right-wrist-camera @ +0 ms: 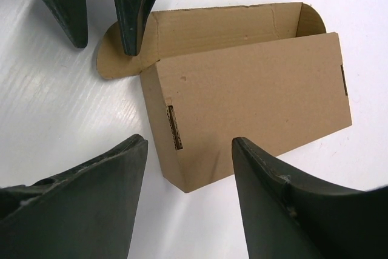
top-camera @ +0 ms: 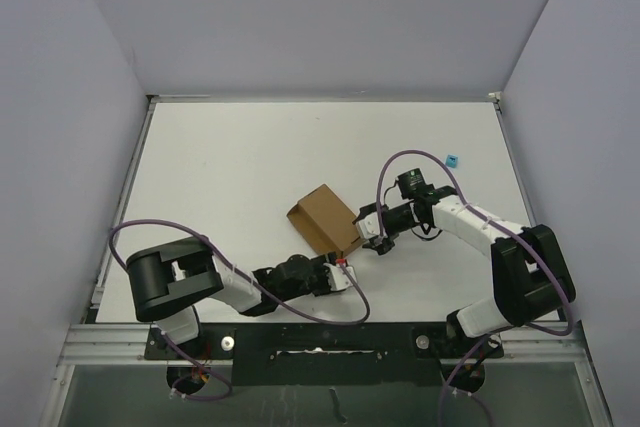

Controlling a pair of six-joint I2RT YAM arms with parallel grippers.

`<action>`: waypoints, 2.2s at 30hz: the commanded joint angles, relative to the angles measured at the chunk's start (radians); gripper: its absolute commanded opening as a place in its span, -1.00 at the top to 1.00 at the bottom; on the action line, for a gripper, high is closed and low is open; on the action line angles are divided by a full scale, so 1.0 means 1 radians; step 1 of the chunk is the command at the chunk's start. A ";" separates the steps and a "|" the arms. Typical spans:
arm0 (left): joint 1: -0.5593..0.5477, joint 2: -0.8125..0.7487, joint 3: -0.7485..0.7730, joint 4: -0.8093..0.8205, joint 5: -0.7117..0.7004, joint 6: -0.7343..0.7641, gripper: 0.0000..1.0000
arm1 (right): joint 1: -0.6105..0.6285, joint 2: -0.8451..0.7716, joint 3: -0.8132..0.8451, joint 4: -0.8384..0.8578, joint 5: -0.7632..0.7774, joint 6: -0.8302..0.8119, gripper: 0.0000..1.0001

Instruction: Fold the paper box

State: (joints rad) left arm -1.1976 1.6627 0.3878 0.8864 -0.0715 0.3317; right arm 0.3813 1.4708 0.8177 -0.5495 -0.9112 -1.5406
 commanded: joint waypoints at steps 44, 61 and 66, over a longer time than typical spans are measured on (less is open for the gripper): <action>0.025 -0.003 -0.009 0.132 -0.061 -0.173 1.00 | -0.129 0.430 0.460 -0.169 -0.023 1.042 -0.12; 0.081 -0.039 -0.035 0.143 -0.052 -0.308 1.00 | -0.129 0.462 0.472 -0.171 0.043 1.066 0.05; 0.088 -0.038 -0.038 0.151 -0.053 -0.323 1.00 | -0.128 0.466 0.473 -0.170 0.052 1.069 0.07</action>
State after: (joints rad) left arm -1.1198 1.6646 0.3573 0.9985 -0.1246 0.0452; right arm 0.2558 1.9263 1.2572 -0.7162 -0.9028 -0.4732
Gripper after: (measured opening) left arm 0.009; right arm 0.471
